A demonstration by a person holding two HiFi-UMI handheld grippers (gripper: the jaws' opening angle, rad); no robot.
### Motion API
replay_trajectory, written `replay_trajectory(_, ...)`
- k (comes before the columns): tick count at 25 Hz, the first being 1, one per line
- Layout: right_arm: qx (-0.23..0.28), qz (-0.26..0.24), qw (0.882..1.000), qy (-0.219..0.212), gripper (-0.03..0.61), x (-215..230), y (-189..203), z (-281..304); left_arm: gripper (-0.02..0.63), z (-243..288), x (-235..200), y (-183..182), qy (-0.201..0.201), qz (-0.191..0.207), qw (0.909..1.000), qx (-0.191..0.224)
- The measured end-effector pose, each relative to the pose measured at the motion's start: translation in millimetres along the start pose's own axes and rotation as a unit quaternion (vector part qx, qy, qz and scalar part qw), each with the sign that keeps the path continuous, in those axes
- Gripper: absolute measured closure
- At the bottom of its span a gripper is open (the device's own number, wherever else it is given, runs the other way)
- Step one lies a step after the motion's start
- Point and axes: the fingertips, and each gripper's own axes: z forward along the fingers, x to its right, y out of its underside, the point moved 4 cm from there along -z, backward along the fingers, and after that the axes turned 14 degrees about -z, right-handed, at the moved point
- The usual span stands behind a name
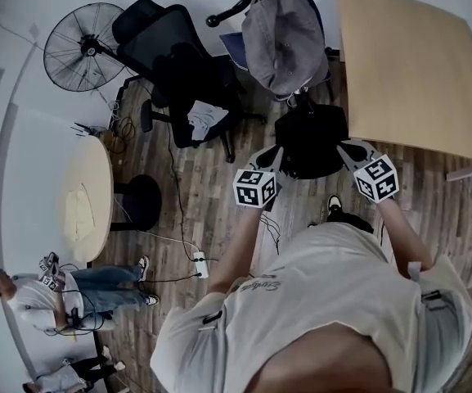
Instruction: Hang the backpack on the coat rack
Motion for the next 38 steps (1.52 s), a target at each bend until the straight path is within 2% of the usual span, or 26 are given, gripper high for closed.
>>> replay_trajectory(5, 0.029, 0.007, 0.999, 0.028, 0.583, -29, -23, -28, 0.588, -39, 35, -15, 0.043, -0.017, 0.9977, 0.05)
replay_trajectory(10, 0.065, -0.046, 0.995, 0.067, 0.583, -46, -48, -48, 0.588, -59, 55, -25, 0.08, -0.048, 0.9921, 0.084)
replay_trajectory(17, 0.102, -0.076, 0.99, 0.065, 0.583, -55, -86, -80, 0.588, -70, 75, -31, 0.042, 0.034, 0.9946, 0.089)
replay_trajectory(24, 0.138, -0.118, 0.981, 0.065, 0.583, -50, -111, -108, 0.588, -78, 96, -46, 0.0, 0.036, 0.992, 0.121)
replay_trajectory(29, 0.155, -0.108, 0.98, 0.062, 0.583, -43, -112, -121, 0.588, -83, 104, -57, -0.015, 0.027, 0.9906, 0.133)
replay_trajectory(33, 0.167, -0.111, 0.978, 0.051, 0.583, -37, -116, -125, 0.588, -86, 111, -64, -0.03, 0.042, 0.9886, 0.141)
replay_trajectory(38, 0.172, -0.102, 0.979, 0.033, 0.583, -34, -110, -121, 0.588, -83, 118, -57, -0.043, 0.06, 0.9879, 0.137)
